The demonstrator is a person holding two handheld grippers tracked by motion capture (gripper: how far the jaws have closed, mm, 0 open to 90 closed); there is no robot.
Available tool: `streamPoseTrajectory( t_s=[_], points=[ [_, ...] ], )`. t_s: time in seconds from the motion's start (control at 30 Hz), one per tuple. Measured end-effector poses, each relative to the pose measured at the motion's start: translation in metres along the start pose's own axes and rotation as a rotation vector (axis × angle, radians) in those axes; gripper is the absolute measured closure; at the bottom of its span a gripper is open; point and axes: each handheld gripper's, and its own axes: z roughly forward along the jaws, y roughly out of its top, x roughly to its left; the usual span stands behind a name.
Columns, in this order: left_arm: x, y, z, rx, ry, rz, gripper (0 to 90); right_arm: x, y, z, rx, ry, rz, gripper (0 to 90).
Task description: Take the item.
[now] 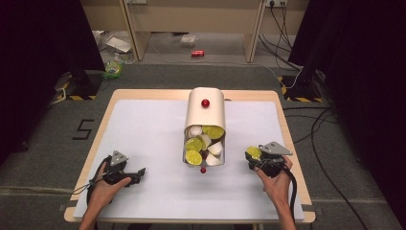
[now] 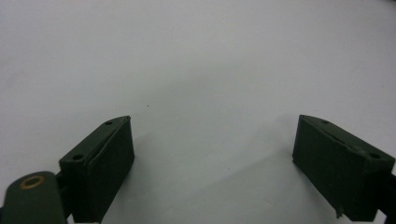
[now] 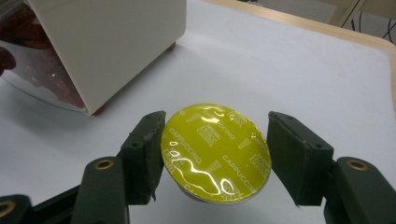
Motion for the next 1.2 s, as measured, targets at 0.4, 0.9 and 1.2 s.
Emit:
streamPoseTrajectory(
  t_s=[0.4, 0.9, 1.2],
  points=[
    [0.0, 0.0, 0.0, 0.0, 0.0, 0.0, 11.8, -0.003, -0.007, 0.007, 0.029, -0.011, 0.009, 39.4],
    [0.0, 0.0, 0.0, 0.0, 0.0, 0.0, 11.8, -0.002, -0.012, 0.016, 0.071, -0.017, -0.005, 39.4],
    [0.0, 0.0, 0.0, -0.001, 0.001, 0.0, 11.8, 0.001, -0.014, 0.019, 0.086, -0.014, -0.011, 39.3]
  ],
)
